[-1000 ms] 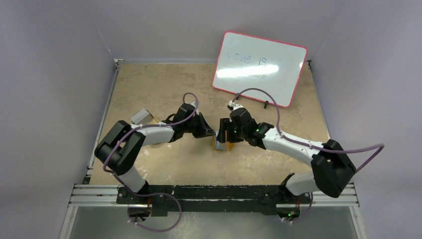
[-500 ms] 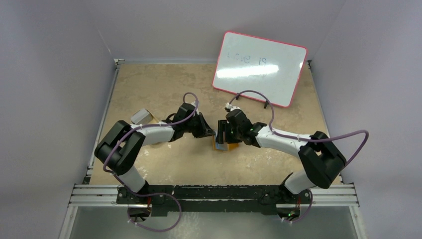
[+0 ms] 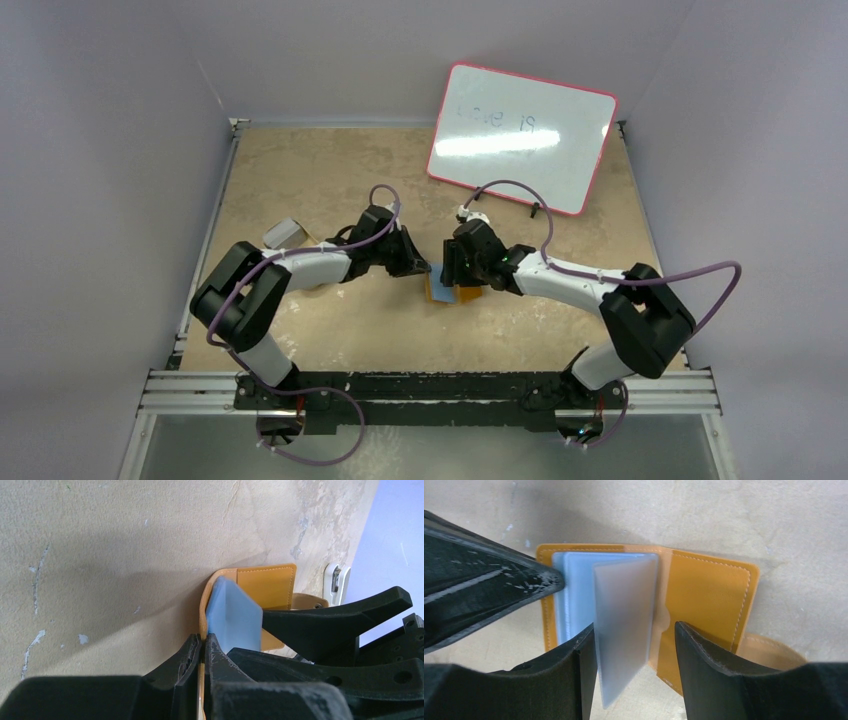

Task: Put the credit cards into the card holder
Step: Open the card holder at the center of the board.

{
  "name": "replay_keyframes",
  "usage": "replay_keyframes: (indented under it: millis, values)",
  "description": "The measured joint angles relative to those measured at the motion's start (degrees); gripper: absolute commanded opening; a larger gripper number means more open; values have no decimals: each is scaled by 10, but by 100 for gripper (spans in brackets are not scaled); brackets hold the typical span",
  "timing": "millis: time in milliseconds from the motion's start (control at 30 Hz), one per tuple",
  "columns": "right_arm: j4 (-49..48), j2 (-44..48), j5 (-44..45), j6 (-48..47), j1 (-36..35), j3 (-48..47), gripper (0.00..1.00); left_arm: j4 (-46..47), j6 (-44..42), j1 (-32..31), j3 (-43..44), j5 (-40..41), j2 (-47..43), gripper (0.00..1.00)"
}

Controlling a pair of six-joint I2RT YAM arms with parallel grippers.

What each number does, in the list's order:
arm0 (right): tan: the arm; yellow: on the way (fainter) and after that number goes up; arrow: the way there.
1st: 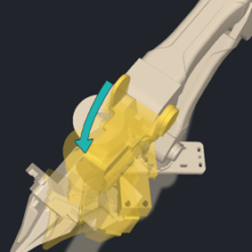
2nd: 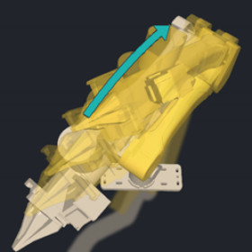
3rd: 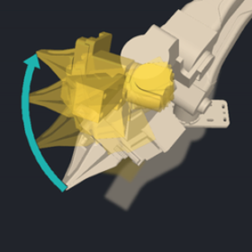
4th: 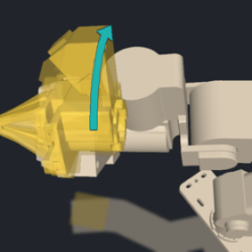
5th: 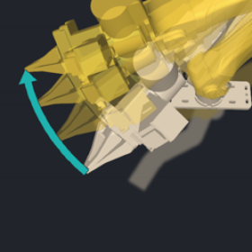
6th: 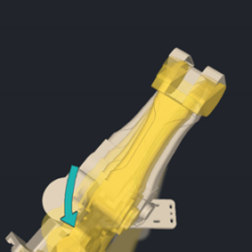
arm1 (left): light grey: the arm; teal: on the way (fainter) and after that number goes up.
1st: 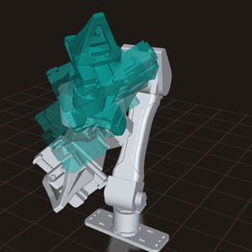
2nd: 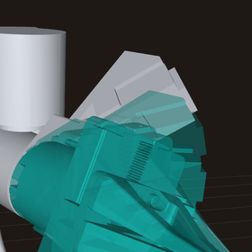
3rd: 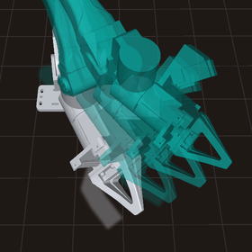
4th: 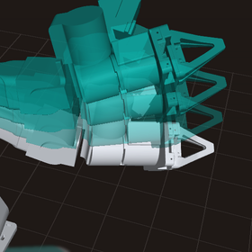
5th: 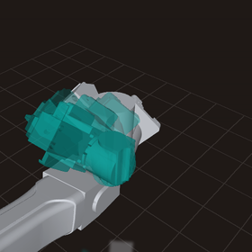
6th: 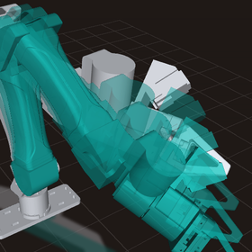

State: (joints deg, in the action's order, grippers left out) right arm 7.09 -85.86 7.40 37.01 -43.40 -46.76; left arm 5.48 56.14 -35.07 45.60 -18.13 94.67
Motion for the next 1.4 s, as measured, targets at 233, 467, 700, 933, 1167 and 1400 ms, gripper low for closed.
replay_keyframes:
  millis: [233, 467, 700, 933, 1167, 1400]
  values:
    - [53, 8, 59, 5, 1, 0, 52, -33, -26, 0, 19, 6, 0, 0]
    - [97, 24, 106, 11, 6, 0, 43, -40, -32, 0, 21, 5, 0, 0]
    - [132, 48, 124, 14, 7, -27, 39, -39, -32, 0, 21, 5, 0, 0]
    - [68, 116, 48, 13, -14, -43, 40, -39, -30, -1, 21, 4, 0, 0]
    - [-41, 91, -41, 15, -30, -31, 40, -39, -27, -3, 21, 4, 0, 0]
    - [-83, 34, -75, 26, -49, -18, 40, -39, -25, -3, 21, 3, 0, 0]
